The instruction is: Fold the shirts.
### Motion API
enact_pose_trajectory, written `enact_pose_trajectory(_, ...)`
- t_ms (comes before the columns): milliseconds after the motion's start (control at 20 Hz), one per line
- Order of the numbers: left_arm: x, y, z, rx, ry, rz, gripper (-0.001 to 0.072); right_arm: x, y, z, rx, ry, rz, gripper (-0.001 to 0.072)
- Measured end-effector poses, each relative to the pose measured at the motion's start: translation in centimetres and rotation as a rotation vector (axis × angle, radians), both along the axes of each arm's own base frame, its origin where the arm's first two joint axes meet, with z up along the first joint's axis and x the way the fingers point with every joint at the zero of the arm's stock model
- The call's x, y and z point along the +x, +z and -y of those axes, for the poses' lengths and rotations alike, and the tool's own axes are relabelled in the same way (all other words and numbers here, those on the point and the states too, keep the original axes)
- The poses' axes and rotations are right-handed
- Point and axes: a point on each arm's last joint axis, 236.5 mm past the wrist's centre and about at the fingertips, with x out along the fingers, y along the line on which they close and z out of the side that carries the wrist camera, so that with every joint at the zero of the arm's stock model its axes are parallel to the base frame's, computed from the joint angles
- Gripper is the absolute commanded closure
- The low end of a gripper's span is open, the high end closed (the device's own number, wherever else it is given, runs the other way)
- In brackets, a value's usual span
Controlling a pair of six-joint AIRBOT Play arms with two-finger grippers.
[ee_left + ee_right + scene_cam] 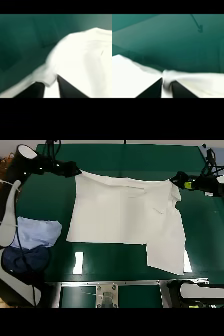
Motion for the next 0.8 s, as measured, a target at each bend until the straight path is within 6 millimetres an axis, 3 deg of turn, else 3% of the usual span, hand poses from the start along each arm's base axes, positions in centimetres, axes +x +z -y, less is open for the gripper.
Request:
enact_pose_trajectory(50,0.5,-1.6,0.4,-0.031,0.010,-0.030,0.0147,0.7,-1.7,0.0,0.007,-0.001,-0.024,0.0376)
enact_pose_trajectory(150,0.9,-4.0,0.2,-0.060,0.021,-0.083,0.0148,1.5,-3.1,0.8,0.003,-0.007,-0.044,0.0378)
enact_pose_trajectory(250,0.6,-4.5,-0.9,-0.078,0.011,-0.120,0.0149,1.2,-3.2,2.9,-0.020,-0.006,-0.067,0.0396)
enact_pose_trajectory(300,0.1,-4.6,-1.7,-0.081,-0.001,-0.150,0.0149,0.4,-3.0,4.2,-0.021,-0.011,-0.089,0.0450)
enact_pose_trajectory(350,-0.6,-4.6,-2.6,-0.082,-0.015,-0.186,0.0149,-0.7,-2.9,5.5,-0.027,-0.012,-0.116,0.0449)
enact_pose_trajectory(400,-1.2,-4.3,-3.8,-0.088,-0.021,-0.217,0.0149,-2.3,-2.9,7.1,-0.032,-0.020,-0.152,0.0444)
enact_pose_trajectory(600,-4.0,-4.2,-7.0,-0.095,-0.065,-0.333,0.0149,-11.4,-5.3,12.4,0.003,-0.117,-0.343,0.0276)
enact_pose_trajectory(700,-4.6,-4.4,-8.1,-0.090,-0.068,-0.363,0.0148,-16.4,-7.8,13.5,0.041,-0.172,-0.449,0.0233)
enact_pose_trajectory(800,-5.1,-4.2,-8.2,-0.095,-0.083,-0.374,0.0148,-20.6,-10.7,13.2,0.088,-0.204,-0.546,0.0232)
